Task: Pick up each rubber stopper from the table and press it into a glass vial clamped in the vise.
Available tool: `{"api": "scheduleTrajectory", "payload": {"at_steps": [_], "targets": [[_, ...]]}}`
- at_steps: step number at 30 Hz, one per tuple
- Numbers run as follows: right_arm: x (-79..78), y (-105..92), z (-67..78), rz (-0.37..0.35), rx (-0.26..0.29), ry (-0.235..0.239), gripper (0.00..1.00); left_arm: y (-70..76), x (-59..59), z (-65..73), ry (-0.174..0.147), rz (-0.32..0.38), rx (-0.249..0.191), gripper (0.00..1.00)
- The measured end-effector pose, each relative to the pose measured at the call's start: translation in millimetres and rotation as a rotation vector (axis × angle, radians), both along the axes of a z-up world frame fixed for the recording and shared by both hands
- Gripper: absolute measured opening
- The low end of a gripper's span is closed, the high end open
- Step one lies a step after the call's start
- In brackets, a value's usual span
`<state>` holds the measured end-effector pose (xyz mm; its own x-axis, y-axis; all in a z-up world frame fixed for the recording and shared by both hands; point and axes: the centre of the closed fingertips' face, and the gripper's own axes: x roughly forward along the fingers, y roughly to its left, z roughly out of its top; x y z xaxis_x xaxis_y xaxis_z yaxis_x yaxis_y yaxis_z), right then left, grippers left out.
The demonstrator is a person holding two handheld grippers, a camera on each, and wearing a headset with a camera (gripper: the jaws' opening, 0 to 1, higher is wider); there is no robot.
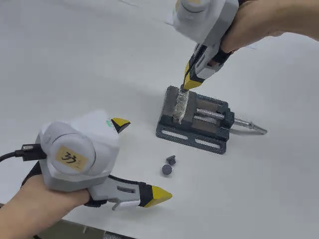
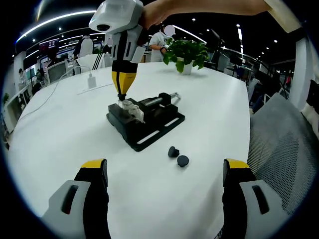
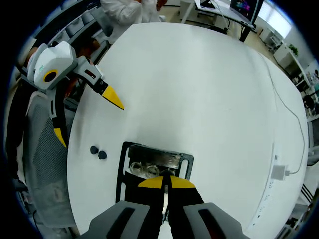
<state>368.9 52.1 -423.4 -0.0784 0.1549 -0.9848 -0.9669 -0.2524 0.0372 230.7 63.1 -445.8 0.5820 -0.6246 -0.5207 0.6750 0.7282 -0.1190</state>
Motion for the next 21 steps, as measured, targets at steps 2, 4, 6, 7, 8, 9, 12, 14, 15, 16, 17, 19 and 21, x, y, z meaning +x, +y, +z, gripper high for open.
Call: {"api": "scheduleTrajectory", "payload": {"at_steps": [2,4,6,7,8,9,12,14,15,16,17,19,21], "targets": [[-0.1,-0.6,0.1,-0.011,0.003,0.006,0.00,-0.4,-0.5,0.0,0.001,-0.002,0.000,0.96],[0.2,-1.4,0.2,-0.037,0.013,0.020,0.00,-0.5,-0.9,-0.2,0.003,-0.004,-0.001,0.96],[-2.2,-2.0,0.4,-0.066,0.012,0.032,0.00,-0.1,-0.9,-0.2,0.004,-0.005,0.000,0.96],[-2.8,-1.9,0.5,-0.051,0.014,0.027,0.00,0.2,-0.8,-0.1,0.003,-0.005,0.000,0.96],[-2.2,-1.5,-0.5,-0.039,0.017,0.023,0.00,1.1,-0.1,0.3,0.003,-0.001,-0.002,0.96],[-1.9,-1.9,-0.8,-0.032,0.014,0.020,0.00,1.6,0.0,0.4,0.004,0.002,-0.005,0.96],[-0.6,-0.5,-2.0,-0.040,0.014,0.023,0.00,1.9,0.4,-0.7,0.006,0.003,-0.003,0.96],[-0.8,-0.1,-2.4,-0.039,0.018,0.023,0.00,1.5,1.0,-1.5,0.007,0.004,-0.006,0.96],[-0.4,-0.1,-2.7,-0.038,0.021,0.025,0.00,1.3,1.2,-1.8,0.007,0.004,-0.006,0.96],[-1.8,0.0,-2.9,-0.035,0.020,0.024,0.00,1.1,1.5,-2.2,0.008,0.007,-0.009,0.96],[-2.3,0.9,-3.5,-0.036,0.015,0.022,0.00,0.7,1.4,-2.5,0.010,0.007,-0.011,0.95],[-3.2,2.9,-4.4,-0.028,-0.002,0.012,0.00,-0.1,1.0,-2.6,0.010,0.007,-0.012,0.95],[-8.1,1.7,-3.1,-0.016,-0.014,0.006,0.00,-0.8,0.7,-2.3,0.010,0.005,-0.013,0.95]]}}
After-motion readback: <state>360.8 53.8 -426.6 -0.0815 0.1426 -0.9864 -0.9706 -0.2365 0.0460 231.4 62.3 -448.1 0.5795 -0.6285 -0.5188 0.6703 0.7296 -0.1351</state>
